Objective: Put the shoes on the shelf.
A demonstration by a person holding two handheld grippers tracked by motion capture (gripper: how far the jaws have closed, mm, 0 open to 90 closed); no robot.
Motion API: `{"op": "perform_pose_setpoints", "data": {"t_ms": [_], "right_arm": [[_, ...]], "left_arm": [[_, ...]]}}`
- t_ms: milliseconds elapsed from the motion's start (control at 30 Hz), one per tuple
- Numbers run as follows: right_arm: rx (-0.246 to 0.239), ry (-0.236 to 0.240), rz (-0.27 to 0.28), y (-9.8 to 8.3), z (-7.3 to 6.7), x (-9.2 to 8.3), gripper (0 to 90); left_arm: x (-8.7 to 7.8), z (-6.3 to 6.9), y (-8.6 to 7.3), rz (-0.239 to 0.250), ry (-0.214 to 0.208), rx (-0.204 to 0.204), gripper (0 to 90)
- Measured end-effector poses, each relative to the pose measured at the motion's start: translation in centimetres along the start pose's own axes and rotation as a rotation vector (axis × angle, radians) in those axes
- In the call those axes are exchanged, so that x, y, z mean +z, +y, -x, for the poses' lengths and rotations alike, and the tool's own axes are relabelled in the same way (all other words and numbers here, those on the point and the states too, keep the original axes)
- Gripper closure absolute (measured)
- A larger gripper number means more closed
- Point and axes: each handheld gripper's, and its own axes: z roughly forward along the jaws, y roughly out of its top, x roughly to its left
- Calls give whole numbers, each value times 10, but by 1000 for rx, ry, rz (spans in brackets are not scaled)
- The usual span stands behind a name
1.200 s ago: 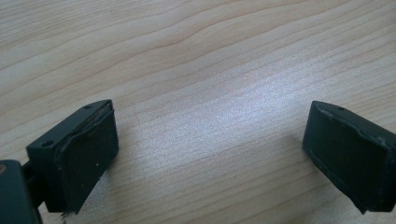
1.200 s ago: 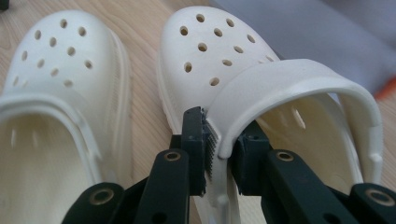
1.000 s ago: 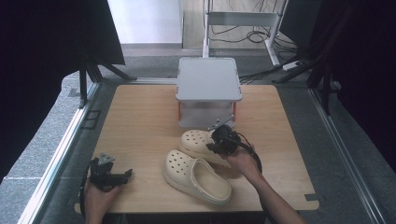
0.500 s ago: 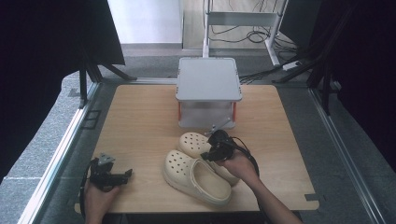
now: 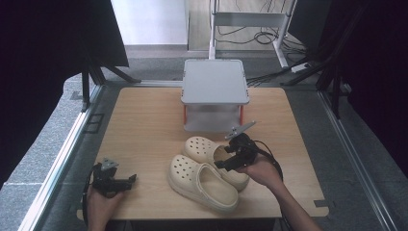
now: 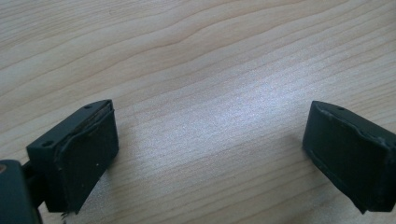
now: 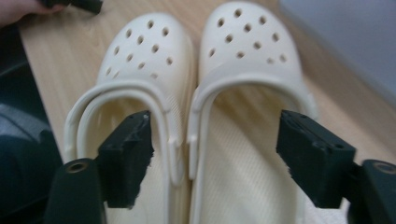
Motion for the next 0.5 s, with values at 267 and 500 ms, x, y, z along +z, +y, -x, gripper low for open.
{"op": "perform_pose_setpoints", "data": {"t_ms": [267,500], "right_arm": [[-71,33,-50,-10,-12,22,213],[-107,43,-74,-11,-18,47,192]], "left_arm": [[0,0,0,1,-1,-6,33],[0,1,0,1,-1,-5,33]]}}
